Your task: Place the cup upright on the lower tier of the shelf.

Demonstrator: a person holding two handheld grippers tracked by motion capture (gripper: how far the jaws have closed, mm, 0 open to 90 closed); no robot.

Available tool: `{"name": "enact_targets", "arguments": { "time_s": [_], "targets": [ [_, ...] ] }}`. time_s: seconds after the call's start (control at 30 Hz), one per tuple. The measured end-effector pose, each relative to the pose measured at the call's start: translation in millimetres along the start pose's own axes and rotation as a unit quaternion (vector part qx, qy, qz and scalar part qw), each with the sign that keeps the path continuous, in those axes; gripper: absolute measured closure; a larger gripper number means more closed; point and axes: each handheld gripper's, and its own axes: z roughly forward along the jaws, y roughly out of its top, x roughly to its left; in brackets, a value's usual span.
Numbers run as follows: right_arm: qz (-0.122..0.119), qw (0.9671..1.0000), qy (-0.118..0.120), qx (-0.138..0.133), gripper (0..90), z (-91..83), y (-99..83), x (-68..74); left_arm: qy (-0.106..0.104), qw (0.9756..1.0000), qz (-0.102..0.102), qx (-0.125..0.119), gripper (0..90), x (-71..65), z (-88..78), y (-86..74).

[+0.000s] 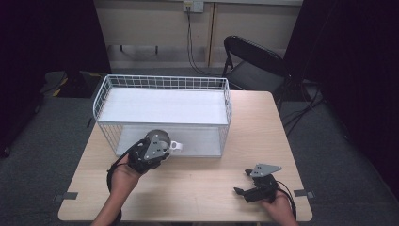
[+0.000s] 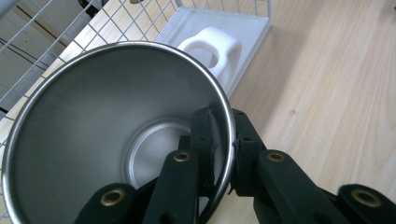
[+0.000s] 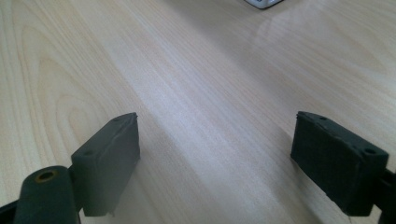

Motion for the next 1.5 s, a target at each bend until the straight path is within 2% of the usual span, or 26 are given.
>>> {"name": "enact_targets", "arguments": {
  "time_s": [0.5, 0.73, 0.8, 0.83, 1.43, 1.5],
  "targets": [
    [0.0, 1.0, 0.0, 0.0, 14.4, 0.0, 0.0, 0.0, 0.017, 0.9998, -0.006, 0.0, 82.8, 7.4, 6.2, 2.8],
    [0.0, 1.0, 0.0, 0.0, 14.4, 0.0, 0.0, 0.0, 0.032, 0.9995, -0.008, 0.0, 82.8, 10.4, 9.6, 1.8],
    [0.0, 1.0, 0.0, 0.0, 14.4, 0.0, 0.0, 0.0, 0.034, 0.9994, 0.0, 0.006, 82.8, 11.8, 9.3, 2.1],
    [0.0, 1.0, 0.0, 0.0, 14.4, 0.0, 0.0, 0.0, 0.037, 0.9993, -0.009, 0.0, 82.8, 11.2, 10.4, 2.0],
    [0.0, 1.0, 0.0, 0.0, 14.4, 0.0, 0.0, 0.0, 0.048, 0.9988, -0.005, 0.004, 82.8, 14.4, 18.1, 3.0],
    [0.0, 1.0, 0.0, 0.0, 14.4, 0.0, 0.0, 0.0, 0.051, 0.9987, -0.011, -0.001, 82.8, 14.4, 19.2, 2.8]
  ]
}}
